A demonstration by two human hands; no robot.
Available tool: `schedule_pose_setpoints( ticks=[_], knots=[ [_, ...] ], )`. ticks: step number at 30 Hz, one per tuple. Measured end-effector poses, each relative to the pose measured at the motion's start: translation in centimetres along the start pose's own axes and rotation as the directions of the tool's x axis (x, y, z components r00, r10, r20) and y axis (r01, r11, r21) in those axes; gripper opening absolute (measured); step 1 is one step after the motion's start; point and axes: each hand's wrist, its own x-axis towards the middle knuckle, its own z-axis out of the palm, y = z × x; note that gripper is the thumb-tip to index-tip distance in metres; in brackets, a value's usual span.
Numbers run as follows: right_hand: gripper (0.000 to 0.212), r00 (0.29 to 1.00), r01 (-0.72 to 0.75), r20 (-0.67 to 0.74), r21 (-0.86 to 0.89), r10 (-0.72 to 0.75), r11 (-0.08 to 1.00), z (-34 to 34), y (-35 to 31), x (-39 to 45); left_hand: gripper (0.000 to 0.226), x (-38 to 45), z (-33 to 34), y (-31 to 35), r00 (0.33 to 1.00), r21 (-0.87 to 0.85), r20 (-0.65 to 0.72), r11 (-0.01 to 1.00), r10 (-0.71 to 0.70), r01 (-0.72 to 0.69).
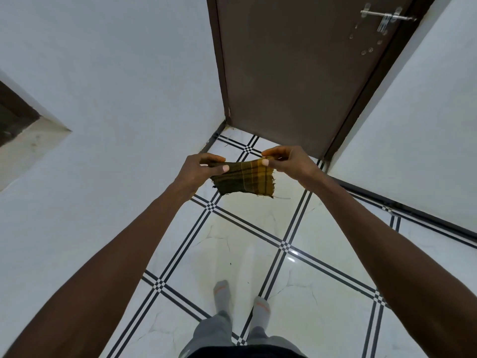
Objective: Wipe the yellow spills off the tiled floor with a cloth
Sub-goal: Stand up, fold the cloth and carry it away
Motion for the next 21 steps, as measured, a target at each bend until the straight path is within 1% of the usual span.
schedule_pose_setpoints(
  ticks=[1,3,5,7,9,12,15,16,17,19,20,21],
  knots=[
    [0.031,1.0,0.024,-0.01,-0.091,-0.025,0.996,-0.2,-0.4,0.1,0.038,0.0,0.0,0.1,1.0,0.014,0.018,1.0,0.011,-0.011],
    [0.033,0.994,0.073,-0.056,-0.311,-0.095,0.947,-0.1,-0.9,0.4,0.037,0.0,-0.1,0.4,0.999,0.05,0.038,0.999,0.017,-0.019],
    [0.031,0.98,0.107,-0.103,-0.45,-0.171,0.887,0.1,-1.3,0.6,0.041,0.1,0.0,0.8,0.998,0.14,0.038,0.989,0.043,-0.048],
    [0.026,0.962,0.141,-0.127,-0.523,-0.24,0.841,0.4,-1.1,0.6,0.045,0.3,0.2,1.1,0.996,0.241,0.041,0.966,0.085,-0.092],
    [0.02,0.943,0.175,-0.131,-0.588,-0.306,0.79,0.6,-0.6,0.8,0.046,0.4,0.4,1.1,0.991,0.306,0.021,0.943,0.133,-0.133],
    [0.017,0.936,0.186,-0.119,-0.634,-0.332,0.751,0.9,0.2,1.1,0.036,0.6,0.6,0.8,0.973,0.403,-0.039,0.895,0.227,-0.193],
    [0.013,0.937,0.195,-0.112,-0.62,-0.332,0.76,1.1,0.6,1.1,0.029,0.8,0.8,0.3,0.954,0.46,-0.113,0.866,0.276,-0.196],
    [0.014,0.94,0.204,-0.106,-0.591,-0.326,0.78,1.0,0.6,1.1,0.028,0.9,0.7,0.2,0.952,0.458,-0.125,0.867,0.28,-0.195],
    [0.015,0.95,0.203,-0.098,-0.53,-0.297,0.823,0.9,0.5,0.9,0.027,0.9,0.4,0.0,0.95,0.437,-0.128,0.876,0.284,-0.203],
    [0.018,0.981,0.17,-0.045,-0.287,-0.191,0.943,0.4,-0.2,0.1,0.025,0.8,-0.3,0.0,0.955,0.309,-0.115,0.923,0.274,-0.228],
    [0.018,0.989,0.148,0.002,-0.138,-0.149,0.979,0.2,-0.6,-0.4,0.024,0.6,-0.7,0.2,0.96,0.222,-0.094,0.945,0.264,-0.238],
    [0.017,0.991,0.13,0.037,-0.021,-0.129,0.991,0.1,-0.9,-0.8,0.023,0.4,-1.1,0.5,0.964,0.145,-0.068,0.958,0.257,-0.246]
  ],
)
